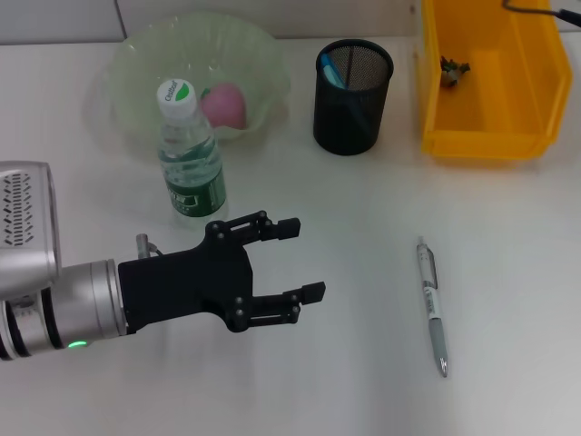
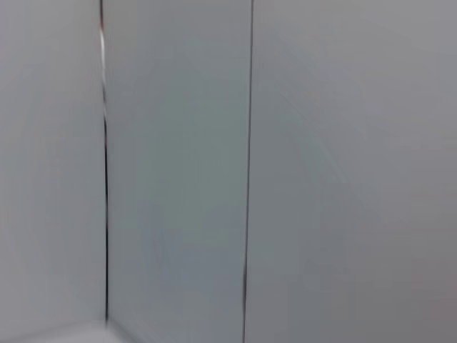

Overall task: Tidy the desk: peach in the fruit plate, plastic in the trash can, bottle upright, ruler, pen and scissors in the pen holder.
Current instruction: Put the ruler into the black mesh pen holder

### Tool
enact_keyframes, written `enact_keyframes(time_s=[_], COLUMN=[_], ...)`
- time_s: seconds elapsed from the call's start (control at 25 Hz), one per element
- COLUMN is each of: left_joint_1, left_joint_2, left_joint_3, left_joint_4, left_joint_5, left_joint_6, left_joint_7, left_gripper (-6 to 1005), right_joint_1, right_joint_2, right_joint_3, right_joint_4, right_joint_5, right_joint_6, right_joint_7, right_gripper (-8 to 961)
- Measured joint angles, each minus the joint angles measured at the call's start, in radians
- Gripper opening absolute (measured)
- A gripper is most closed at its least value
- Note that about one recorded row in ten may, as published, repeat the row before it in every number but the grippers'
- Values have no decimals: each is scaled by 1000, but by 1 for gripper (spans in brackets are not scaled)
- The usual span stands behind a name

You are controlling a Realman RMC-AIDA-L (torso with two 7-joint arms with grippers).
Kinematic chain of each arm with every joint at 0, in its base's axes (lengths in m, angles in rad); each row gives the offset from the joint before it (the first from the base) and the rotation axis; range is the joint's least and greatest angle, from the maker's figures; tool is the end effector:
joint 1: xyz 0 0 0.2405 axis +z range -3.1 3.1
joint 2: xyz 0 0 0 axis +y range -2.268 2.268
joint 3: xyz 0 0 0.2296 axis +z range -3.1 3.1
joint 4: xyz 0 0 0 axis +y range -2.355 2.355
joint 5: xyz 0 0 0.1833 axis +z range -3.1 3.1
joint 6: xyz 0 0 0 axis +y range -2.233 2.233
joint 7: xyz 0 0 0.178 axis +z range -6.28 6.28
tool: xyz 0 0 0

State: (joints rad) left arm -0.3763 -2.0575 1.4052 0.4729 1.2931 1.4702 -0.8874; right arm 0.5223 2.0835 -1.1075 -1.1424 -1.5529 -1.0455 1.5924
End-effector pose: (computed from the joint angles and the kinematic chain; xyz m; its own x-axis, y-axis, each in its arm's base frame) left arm -0.1952 0.2503 -0.0691 0.7856 0.0797 0.6136 0.2128 -0.9660 -0.1470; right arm 0.1003 0.3942 0.0505 0.7742 0.0143 -0.6328 -0.3961 -0.7688 -0.5020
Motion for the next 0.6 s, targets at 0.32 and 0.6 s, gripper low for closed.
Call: enact_keyframes(time_s=[0.32, 0.6], left_joint_1=[-4, -4], left_joint_2=[-3, -3], left_joint_3=[0, 0], left_joint_4=[0, 1], left_joint_5=[0, 0], left_joint_6=[-1, -1], left_joint_7=[0, -7], left_gripper=[798, 798], right_joint_1=[89, 194], right_joint_2=[2, 4], right_joint_3=[0, 1], right_joint_4=[493, 777], right_joint_5=[544, 660], right_joint_6=[-67, -97], right_joint_7=[-788, -1022], right_gripper=[387, 408])
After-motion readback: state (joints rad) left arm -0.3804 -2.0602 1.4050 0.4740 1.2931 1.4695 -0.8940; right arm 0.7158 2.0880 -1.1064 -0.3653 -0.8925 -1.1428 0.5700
